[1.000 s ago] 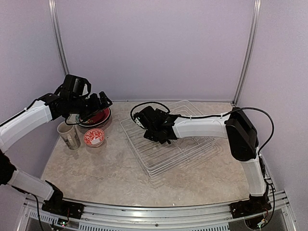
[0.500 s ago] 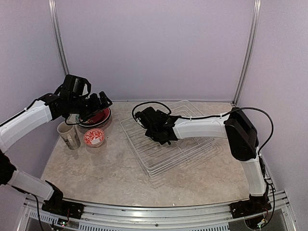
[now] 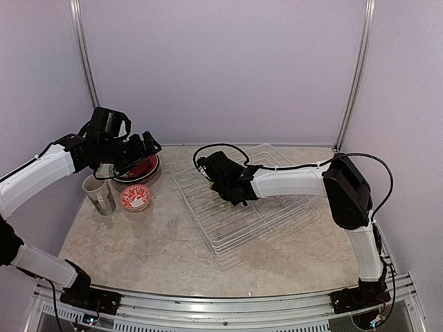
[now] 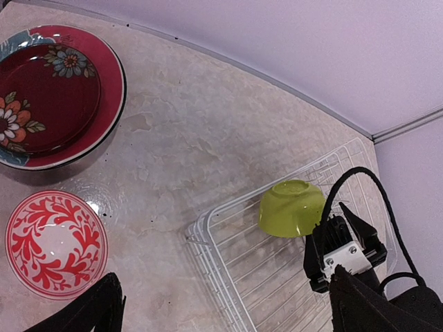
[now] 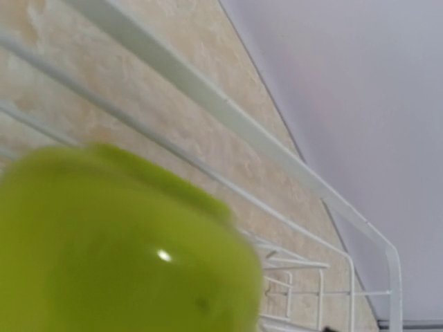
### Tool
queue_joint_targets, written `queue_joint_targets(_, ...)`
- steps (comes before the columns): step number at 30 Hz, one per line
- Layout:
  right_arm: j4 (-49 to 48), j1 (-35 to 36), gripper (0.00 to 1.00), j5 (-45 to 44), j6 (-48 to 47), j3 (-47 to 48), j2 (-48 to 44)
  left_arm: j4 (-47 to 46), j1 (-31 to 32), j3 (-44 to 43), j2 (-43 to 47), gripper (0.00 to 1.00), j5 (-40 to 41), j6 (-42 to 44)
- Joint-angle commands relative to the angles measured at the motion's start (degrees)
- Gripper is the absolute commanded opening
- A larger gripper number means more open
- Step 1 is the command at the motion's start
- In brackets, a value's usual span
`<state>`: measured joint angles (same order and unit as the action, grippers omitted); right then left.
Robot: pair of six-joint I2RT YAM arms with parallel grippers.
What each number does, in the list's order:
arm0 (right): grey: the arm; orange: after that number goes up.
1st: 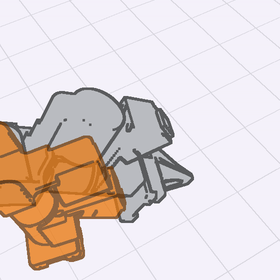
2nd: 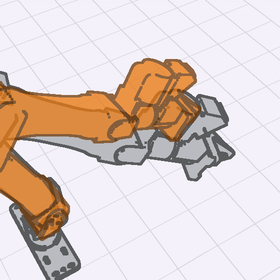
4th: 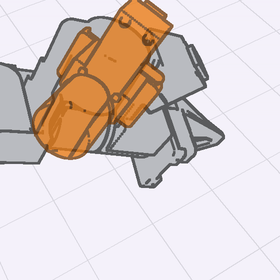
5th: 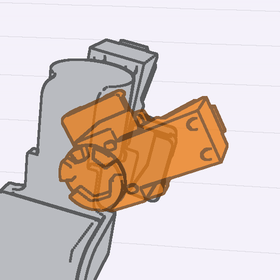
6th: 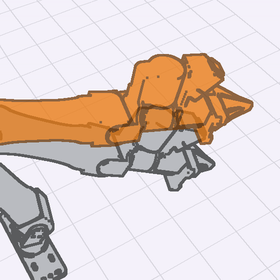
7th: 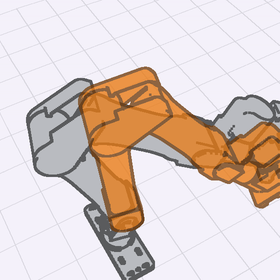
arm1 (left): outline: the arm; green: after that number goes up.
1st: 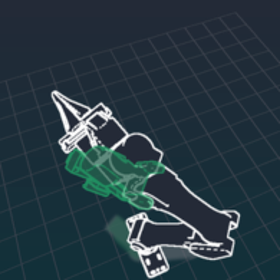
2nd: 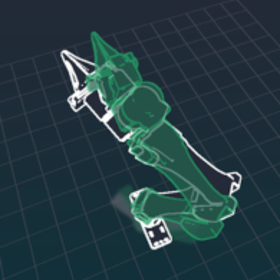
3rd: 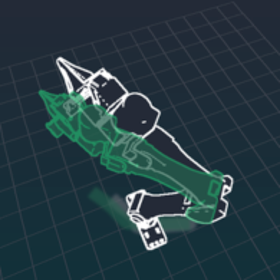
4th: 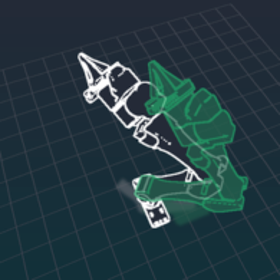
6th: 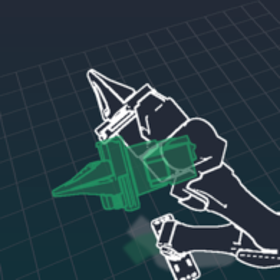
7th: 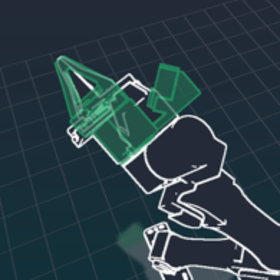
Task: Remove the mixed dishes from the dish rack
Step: Grab the bowl from the dish rack.
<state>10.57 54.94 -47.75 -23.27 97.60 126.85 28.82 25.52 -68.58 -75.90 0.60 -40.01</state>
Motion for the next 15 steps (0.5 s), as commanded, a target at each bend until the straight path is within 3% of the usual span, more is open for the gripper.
queue_joint_targets(1,-2.3,-0.6,0.55,0.2,-0.4,-1.0,0.1,0.1,0.1,-0.1,1.2,0.99,-0.2,-0.2)
queue_joint_targets(5,-3.6,-0.9,0.48,1.3,-0.7,-1.3,0.2,0.1,0.1,0.0,1.3,0.99,-0.3,-0.2)
queue_joint_targets(15,-5.6,-2.3,0.45,9.2,0.0,-3.5,-1.4,0.1,0.2,-0.5,0.4,0.99,-3.4,-0.2)
